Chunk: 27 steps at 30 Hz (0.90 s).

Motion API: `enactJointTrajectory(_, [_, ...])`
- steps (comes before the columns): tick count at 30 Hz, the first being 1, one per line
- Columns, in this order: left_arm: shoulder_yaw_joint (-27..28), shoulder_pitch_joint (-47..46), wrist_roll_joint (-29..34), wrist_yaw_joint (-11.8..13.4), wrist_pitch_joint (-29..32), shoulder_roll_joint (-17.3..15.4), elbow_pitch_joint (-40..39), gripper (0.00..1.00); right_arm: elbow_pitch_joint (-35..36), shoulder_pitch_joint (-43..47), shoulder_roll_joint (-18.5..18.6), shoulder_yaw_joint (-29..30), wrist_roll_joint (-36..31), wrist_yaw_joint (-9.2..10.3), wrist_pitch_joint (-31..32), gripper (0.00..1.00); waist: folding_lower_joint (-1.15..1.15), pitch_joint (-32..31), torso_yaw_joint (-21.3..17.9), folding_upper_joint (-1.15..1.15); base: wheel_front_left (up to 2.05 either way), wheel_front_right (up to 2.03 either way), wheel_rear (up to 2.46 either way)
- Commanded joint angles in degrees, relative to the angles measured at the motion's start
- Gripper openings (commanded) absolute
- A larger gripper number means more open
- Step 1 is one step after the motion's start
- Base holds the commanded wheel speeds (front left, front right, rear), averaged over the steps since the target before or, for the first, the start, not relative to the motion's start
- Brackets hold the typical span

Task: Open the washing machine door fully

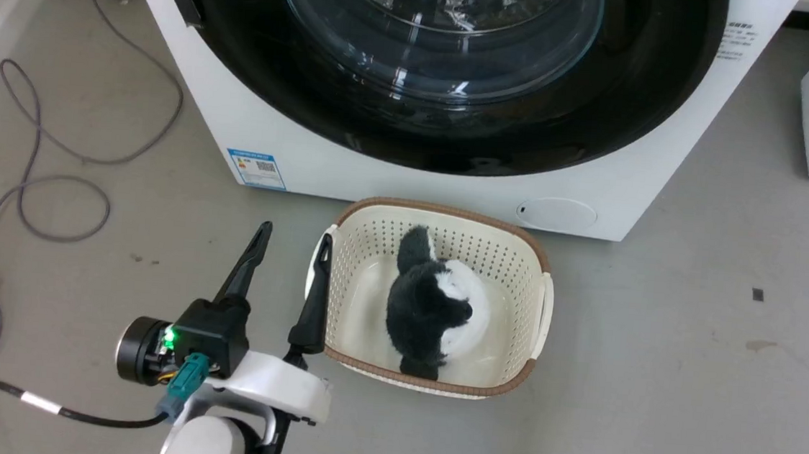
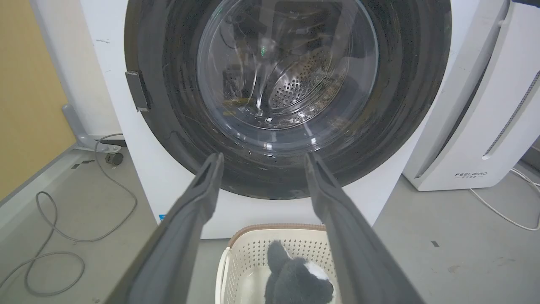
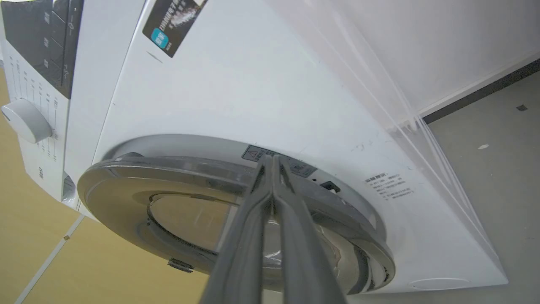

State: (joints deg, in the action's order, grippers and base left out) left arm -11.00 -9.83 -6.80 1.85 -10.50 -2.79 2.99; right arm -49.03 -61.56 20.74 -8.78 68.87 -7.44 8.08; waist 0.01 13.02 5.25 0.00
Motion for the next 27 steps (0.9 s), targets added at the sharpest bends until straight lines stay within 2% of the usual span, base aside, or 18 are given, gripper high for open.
enactJointTrajectory(1, [-0.69,-1.36,-0.5,0.27,-0.62,-0.08,-0.11,1.0,-1.89,-3.43,1.02,-1.15,1.72,-0.04,1.22,0.0,-0.01,0.56,0.23,0.0,0.0,0.0,0.0])
enactJointTrajectory(16, [-3.43,-3.77,-2.3,1.51,-2.42,-0.09,0.03,1.0,-10.35,-16.09,2.87,-9.91,7.58,-0.04,14.31,0.0,-0.01,3.62,0.65,0.0,0.0,0.0,0.0])
enactJointTrajectory(27, [-5.26,-5.72,-3.54,2.03,-3.74,-0.09,0.46,1.0,-15.34,-22.83,1.14,-15.82,12.06,-0.04,18.95,0.0,-0.01,6.09,1.2,0.0,0.0,0.0,0.0])
